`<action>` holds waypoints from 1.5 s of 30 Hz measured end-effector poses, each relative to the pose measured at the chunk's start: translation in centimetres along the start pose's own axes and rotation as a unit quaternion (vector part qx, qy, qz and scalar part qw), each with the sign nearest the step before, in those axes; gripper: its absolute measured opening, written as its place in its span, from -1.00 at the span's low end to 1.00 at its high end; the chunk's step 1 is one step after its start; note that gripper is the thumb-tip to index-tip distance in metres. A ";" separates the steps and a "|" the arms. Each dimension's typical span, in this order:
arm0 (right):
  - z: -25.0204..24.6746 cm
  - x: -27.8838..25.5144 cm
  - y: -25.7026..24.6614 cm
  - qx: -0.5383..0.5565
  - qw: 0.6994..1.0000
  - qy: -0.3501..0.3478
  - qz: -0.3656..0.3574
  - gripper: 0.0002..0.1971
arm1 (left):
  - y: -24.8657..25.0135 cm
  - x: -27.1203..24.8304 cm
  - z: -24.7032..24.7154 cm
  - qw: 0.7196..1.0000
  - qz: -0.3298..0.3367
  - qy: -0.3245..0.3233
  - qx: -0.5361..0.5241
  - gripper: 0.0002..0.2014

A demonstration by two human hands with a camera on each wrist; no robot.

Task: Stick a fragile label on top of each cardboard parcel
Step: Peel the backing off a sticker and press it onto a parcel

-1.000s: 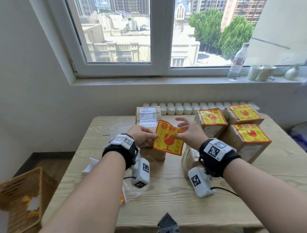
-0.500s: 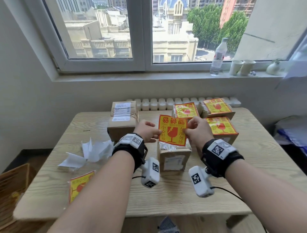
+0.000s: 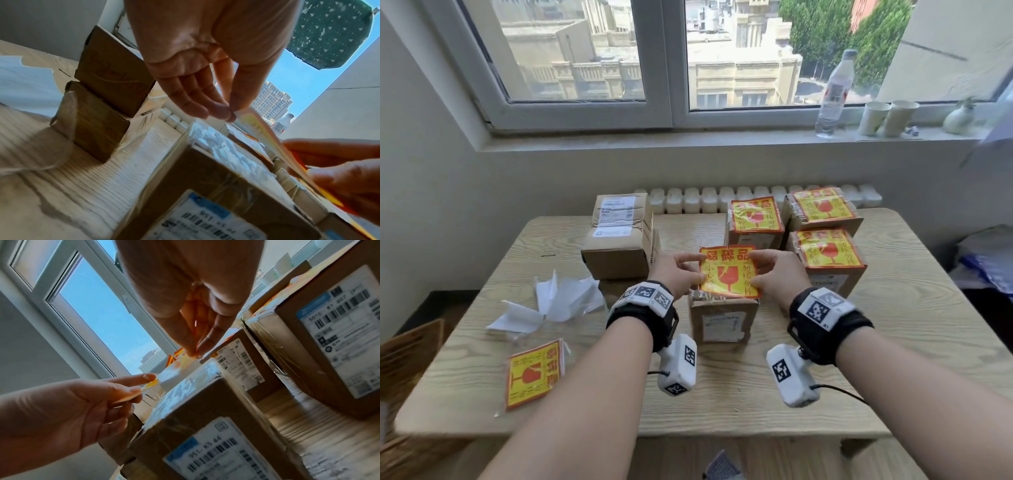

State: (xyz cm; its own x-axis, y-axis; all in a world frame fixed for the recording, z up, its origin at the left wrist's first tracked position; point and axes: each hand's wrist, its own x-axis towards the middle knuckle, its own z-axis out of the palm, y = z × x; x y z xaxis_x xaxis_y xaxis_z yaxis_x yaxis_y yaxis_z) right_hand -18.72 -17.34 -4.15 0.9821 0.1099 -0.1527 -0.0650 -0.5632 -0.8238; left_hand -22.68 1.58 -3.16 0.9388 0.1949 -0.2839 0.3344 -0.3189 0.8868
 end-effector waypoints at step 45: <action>0.3 0.5 1.2 -0.241 0.969 -0.009 -0.047 -0.38 | -1.7 2.3 0.5 0.960 0.056 0.046 0.270 -0.30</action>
State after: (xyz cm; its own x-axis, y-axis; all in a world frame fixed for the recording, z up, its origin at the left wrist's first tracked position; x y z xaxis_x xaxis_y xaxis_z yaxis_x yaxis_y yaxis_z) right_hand -18.37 -17.73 -5.39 0.9763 0.1903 -0.1026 0.1180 -0.8666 -0.4849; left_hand -21.09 2.09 -5.54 0.9685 0.2042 -0.1429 0.2490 -0.7722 0.5846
